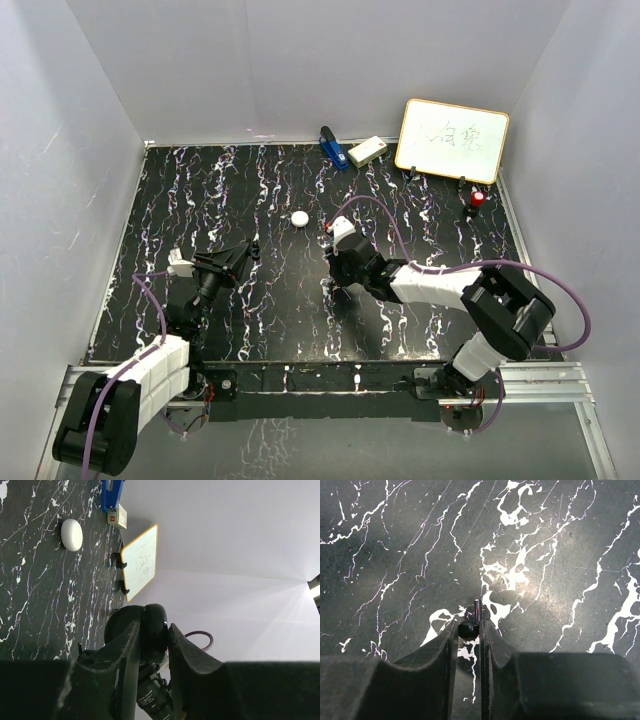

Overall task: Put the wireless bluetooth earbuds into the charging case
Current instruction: Place the earbud at the center of the board.

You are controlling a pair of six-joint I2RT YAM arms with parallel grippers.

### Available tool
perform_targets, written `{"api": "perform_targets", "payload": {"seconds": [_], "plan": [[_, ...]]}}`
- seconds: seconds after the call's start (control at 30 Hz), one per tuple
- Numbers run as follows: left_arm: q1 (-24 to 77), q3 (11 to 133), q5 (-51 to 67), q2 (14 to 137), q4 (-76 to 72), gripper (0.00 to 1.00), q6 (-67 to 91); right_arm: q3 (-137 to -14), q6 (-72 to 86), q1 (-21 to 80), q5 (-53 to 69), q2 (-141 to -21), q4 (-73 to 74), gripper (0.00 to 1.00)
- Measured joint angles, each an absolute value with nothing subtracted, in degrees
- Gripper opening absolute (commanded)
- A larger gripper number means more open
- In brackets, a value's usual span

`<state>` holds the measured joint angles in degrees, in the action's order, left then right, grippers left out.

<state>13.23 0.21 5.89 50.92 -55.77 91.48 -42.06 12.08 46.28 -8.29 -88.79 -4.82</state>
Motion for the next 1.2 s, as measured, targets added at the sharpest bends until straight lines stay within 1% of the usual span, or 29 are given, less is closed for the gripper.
{"api": "perform_targets", "payload": {"seconds": [0.5, 0.67, 0.7, 0.73, 0.83, 0.9, 0.97, 1.2], "plan": [[13.23, 0.54, 6.92, 52.84, -57.12, 0.00, 91.44, -42.09, 8.93, 46.28, -6.24, -90.19, -4.99, 0.10], [13.23, 1.74, 7.88, 55.20, -58.17, 0.00, 91.22, -42.09, 7.57, 46.28, -6.02, -91.83, -4.97, 0.14], [13.23, 1.98, 8.12, 55.70, -58.54, 0.00, 91.20, -42.11, 7.31, 46.28, -6.02, -92.05, -4.99, 0.18], [13.23, 2.17, 8.27, 56.14, -58.85, 0.00, 91.13, -42.11, 7.09, 46.28, -6.04, -92.14, -4.97, 0.26], [13.23, 2.26, 8.60, 56.82, -59.66, 0.00, 91.09, -42.17, 6.33, 46.28, -6.11, -92.18, -5.06, 0.55], [13.23, 2.26, 8.75, 56.84, -59.72, 0.00, 91.07, -42.17, 6.11, 46.28, -6.42, -91.98, -5.17, 0.68], [13.23, 2.26, 8.86, 56.82, -59.77, 0.00, 91.05, -42.13, 6.02, 46.28, -6.94, -91.24, -5.26, 0.72], [13.23, 2.28, 9.02, 56.12, -59.51, 0.00, 90.67, -40.49, 8.19, 46.28, -10.68, -82.70, -6.98, 0.72]]}}
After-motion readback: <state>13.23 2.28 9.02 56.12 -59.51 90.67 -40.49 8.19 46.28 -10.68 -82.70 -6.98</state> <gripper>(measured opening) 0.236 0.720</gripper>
